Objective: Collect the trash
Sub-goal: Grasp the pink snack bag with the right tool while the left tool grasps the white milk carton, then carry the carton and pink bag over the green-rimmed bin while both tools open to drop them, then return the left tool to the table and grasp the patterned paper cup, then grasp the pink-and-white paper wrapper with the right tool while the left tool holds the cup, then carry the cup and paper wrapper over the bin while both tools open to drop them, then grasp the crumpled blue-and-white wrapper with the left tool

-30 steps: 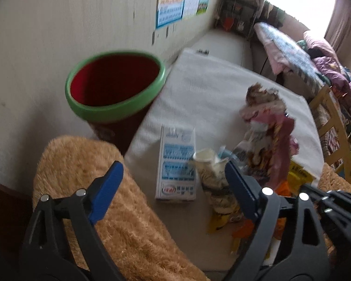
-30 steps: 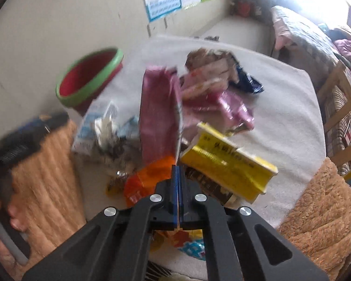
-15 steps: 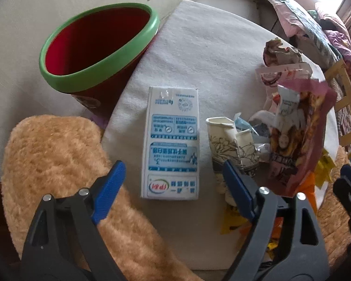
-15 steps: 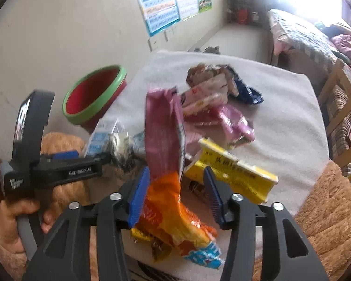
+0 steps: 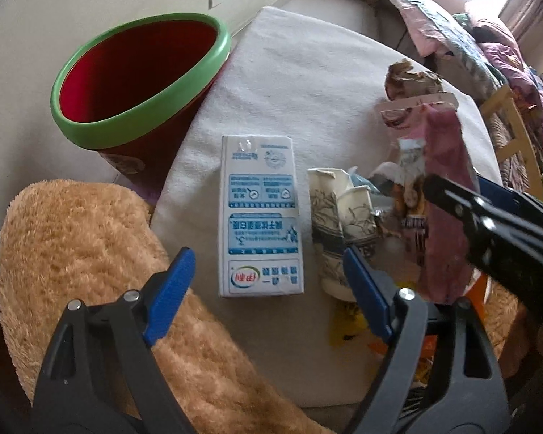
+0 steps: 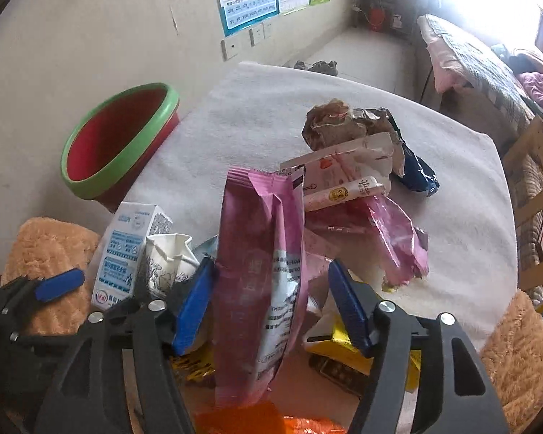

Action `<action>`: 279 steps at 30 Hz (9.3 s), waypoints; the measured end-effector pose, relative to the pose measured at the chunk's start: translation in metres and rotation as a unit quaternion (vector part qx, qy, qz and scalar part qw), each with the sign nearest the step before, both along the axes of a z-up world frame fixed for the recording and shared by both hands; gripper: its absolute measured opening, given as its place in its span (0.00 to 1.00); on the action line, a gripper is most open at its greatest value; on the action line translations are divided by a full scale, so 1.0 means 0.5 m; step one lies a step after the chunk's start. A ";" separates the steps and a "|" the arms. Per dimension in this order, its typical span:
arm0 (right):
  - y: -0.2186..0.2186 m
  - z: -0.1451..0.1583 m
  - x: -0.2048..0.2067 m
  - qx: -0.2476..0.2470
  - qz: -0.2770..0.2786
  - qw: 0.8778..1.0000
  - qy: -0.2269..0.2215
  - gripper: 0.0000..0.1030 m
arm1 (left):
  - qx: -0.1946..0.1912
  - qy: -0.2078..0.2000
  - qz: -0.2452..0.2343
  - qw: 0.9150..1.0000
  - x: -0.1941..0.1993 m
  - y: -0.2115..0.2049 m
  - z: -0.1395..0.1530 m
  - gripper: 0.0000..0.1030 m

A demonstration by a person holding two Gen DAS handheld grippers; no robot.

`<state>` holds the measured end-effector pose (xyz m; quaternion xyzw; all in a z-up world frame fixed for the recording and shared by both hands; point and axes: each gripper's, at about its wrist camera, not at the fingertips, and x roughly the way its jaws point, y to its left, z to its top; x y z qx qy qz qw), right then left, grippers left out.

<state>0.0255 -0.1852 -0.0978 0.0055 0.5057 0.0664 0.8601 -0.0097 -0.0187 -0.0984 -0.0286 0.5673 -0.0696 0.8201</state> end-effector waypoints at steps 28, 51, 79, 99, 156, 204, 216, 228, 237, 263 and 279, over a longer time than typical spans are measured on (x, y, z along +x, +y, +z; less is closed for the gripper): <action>-0.073 0.111 0.041 0.142 -0.007 0.989 -0.030 0.45 | -0.019 0.058 0.040 0.997 0.127 0.005 -0.050 0.49; 0.191 0.187 0.265 0.198 0.094 0.975 -0.037 0.46 | -0.024 -0.087 0.181 0.979 0.274 0.304 0.103 0.49; 0.029 0.248 0.147 0.122 0.057 0.983 -0.125 0.62 | -0.074 -0.068 0.111 0.989 0.219 0.164 0.089 0.63; -0.171 0.096 0.032 0.075 -0.055 0.995 -0.036 0.65 | -0.060 0.082 -0.026 0.994 0.127 -0.050 -0.076 0.63; -0.035 -0.058 0.066 0.033 0.107 0.987 0.118 0.10 | -0.071 0.051 0.018 0.996 0.158 0.031 -0.068 0.41; -0.015 -0.090 0.123 0.139 0.105 0.973 0.154 0.64 | -0.078 0.056 0.018 0.995 0.149 0.036 -0.077 0.42; -0.049 0.021 0.098 0.165 0.077 0.979 0.088 0.23 | -0.094 0.041 0.035 0.994 0.145 0.056 -0.062 0.42; 0.016 0.139 0.136 0.200 0.103 0.974 0.031 0.23 | -0.090 -0.058 0.109 0.988 0.194 0.203 0.052 0.42; 0.143 0.157 0.229 0.207 0.128 0.970 0.012 0.23 | -0.075 -0.070 0.159 0.982 0.248 0.292 0.060 0.42; 0.115 0.167 0.218 0.160 0.120 0.980 -0.019 0.51 | -0.051 -0.067 0.163 0.983 0.255 0.286 0.056 0.56; -0.188 0.094 0.085 0.101 -0.060 0.993 -0.006 0.56 | -0.091 -0.022 0.032 0.995 0.176 0.073 0.040 0.58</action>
